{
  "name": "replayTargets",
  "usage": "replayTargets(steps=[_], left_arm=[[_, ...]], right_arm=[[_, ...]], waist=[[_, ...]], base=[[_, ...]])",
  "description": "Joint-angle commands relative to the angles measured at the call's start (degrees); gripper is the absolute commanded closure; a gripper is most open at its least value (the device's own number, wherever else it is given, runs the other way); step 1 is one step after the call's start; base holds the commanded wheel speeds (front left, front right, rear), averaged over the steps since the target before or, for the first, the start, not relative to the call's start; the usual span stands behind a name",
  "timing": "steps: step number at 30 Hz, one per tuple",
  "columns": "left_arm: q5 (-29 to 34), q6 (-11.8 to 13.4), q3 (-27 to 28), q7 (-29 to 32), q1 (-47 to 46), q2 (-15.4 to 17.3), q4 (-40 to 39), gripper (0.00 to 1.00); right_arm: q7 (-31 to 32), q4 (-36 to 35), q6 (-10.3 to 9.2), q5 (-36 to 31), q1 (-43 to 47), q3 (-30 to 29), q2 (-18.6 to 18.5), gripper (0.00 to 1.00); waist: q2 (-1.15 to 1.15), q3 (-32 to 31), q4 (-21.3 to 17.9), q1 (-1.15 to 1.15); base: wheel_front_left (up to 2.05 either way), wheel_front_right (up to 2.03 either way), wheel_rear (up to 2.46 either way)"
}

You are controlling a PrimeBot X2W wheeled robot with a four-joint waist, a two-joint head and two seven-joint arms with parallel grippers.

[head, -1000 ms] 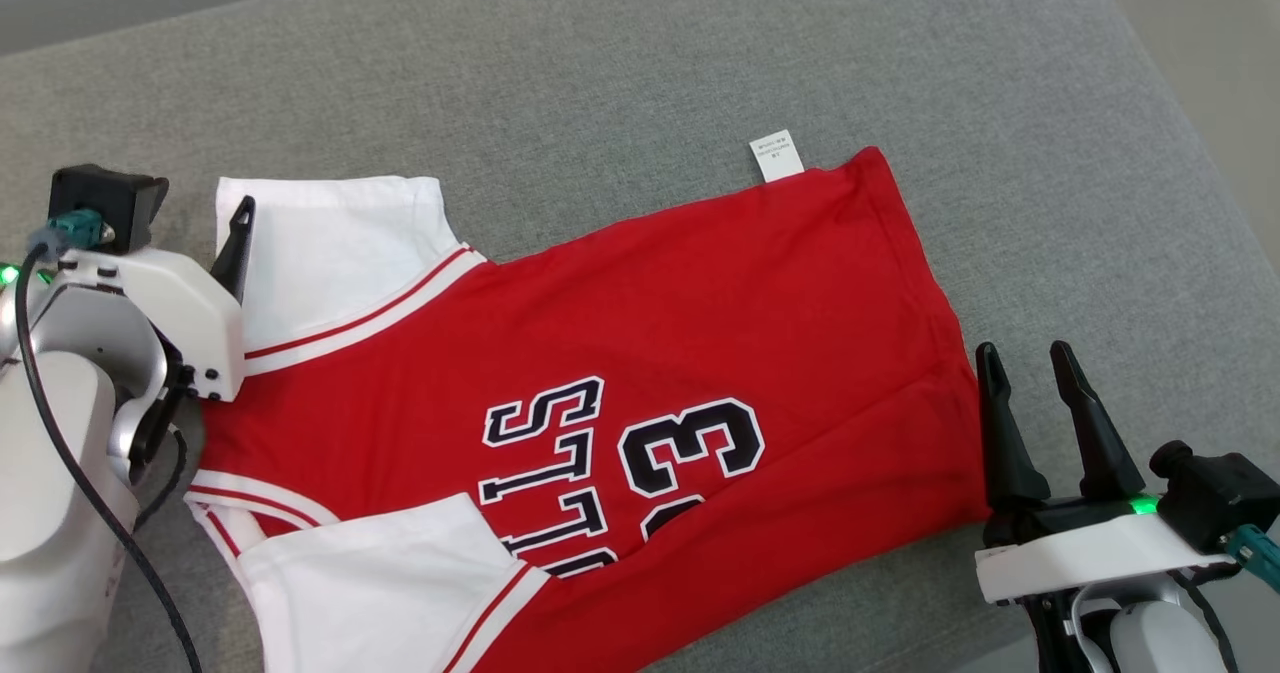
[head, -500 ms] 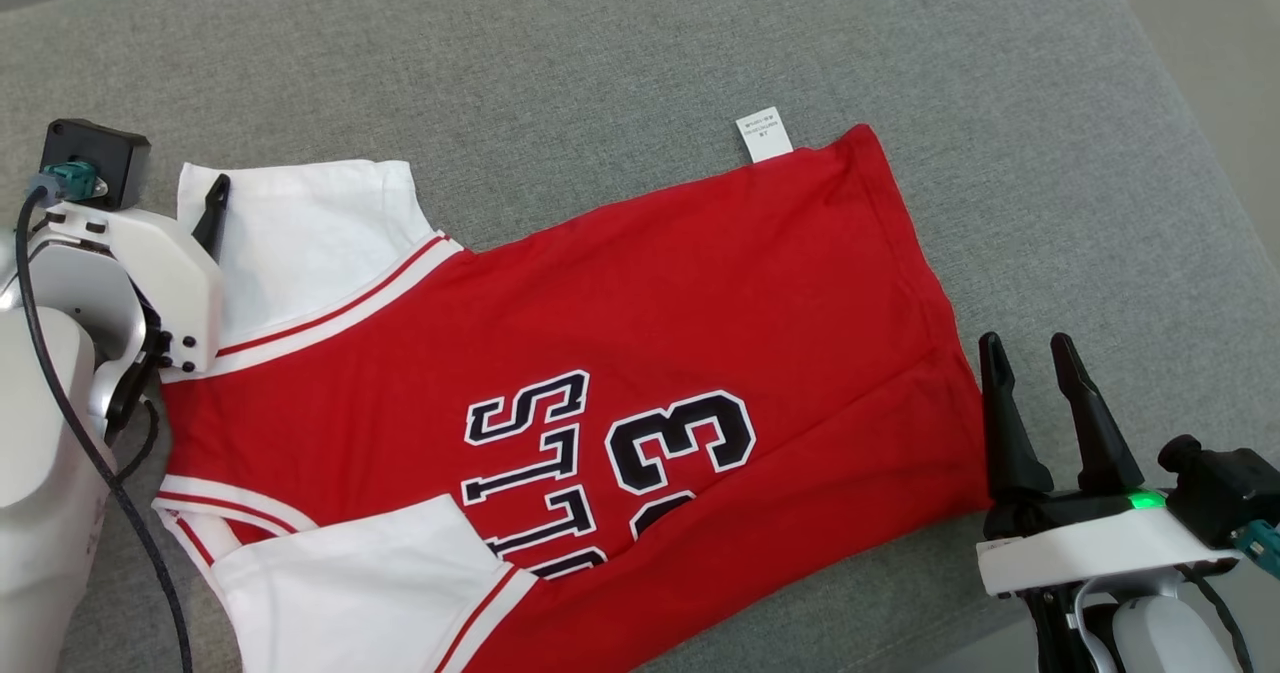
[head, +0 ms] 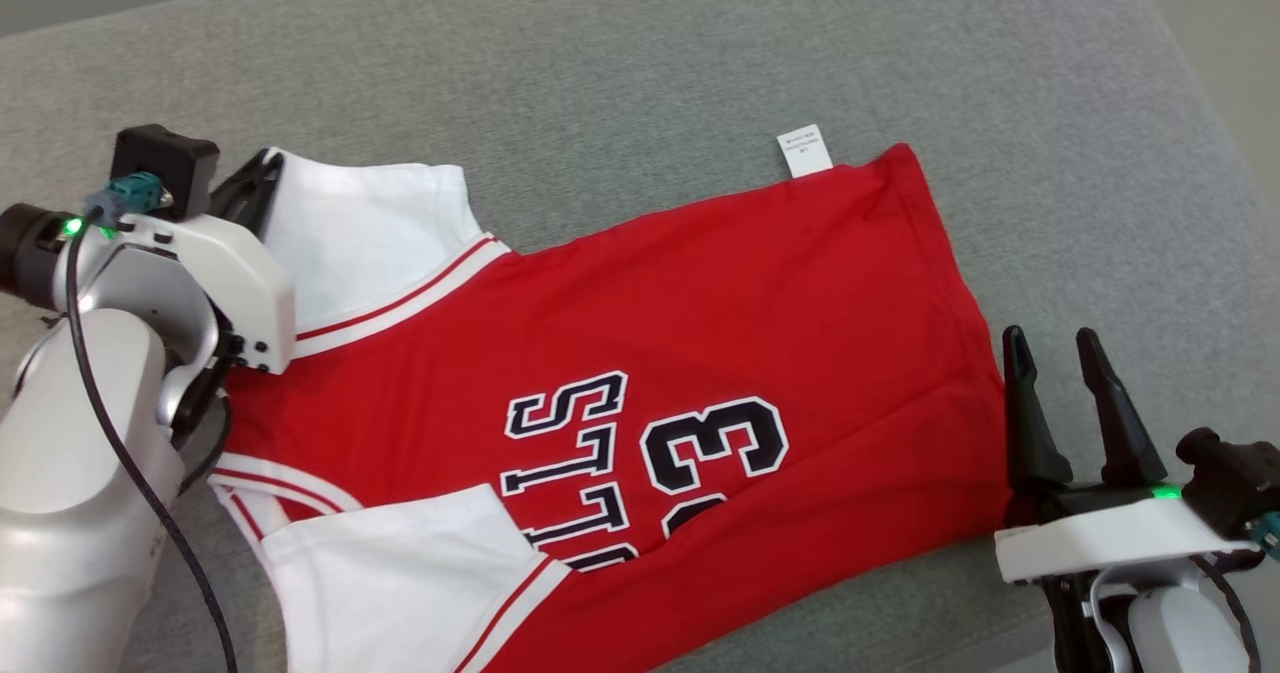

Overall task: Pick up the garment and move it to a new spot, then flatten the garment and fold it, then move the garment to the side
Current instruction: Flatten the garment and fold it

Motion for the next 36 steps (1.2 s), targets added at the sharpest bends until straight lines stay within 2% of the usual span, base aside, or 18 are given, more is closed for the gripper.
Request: replayTargets(steps=[1,8,21,30,36], left_arm=[[-0.44,-0.41,-0.1,-0.67,0.29,0.1,-0.6,1.0],[-2.32,-0.97,-1.45,-3.68,1.02,-0.19,-5.37,1.0],[-3.5,-1.25,-3.77,-6.57,2.35,-1.16,-13.59,1.0],[-3.81,-0.83,-4.41,-6.09,2.61,-1.27,-15.98,1.0],[-3.92,-0.58,-4.53,-5.83,2.68,-0.59,-17.01,1.0]], right_arm=[[-0.26,0.52,0.0,-1.41,-1.33,-0.45,-0.19,0.0],[0.7,7.09,0.0,-4.56,-9.18,-2.0,-1.95,0.0],[4.28,26.21,0.0,-4.21,-25.0,-4.66,-6.45,0.0],[5.83,34.51,0.0,-2.09,-29.6,-4.0,-8.23,0.0],[6.08,36.99,0.0,1.1,-31.82,0.17,-8.93,0.0]], waist=[[0.0,-0.44,1.13,0.0],[0.0,0.15,4.7,0.0],[0.0,1.9,10.34,0.0],[0.0,2.71,11.69,0.0],[0.0,3.33,11.66,0.0]], base=[[0.0,0.0,0.0],[0.0,0.0,0.0],[0.0,0.0,0.0],[0.0,0.0,0.0],[0.0,0.0,0.0]])
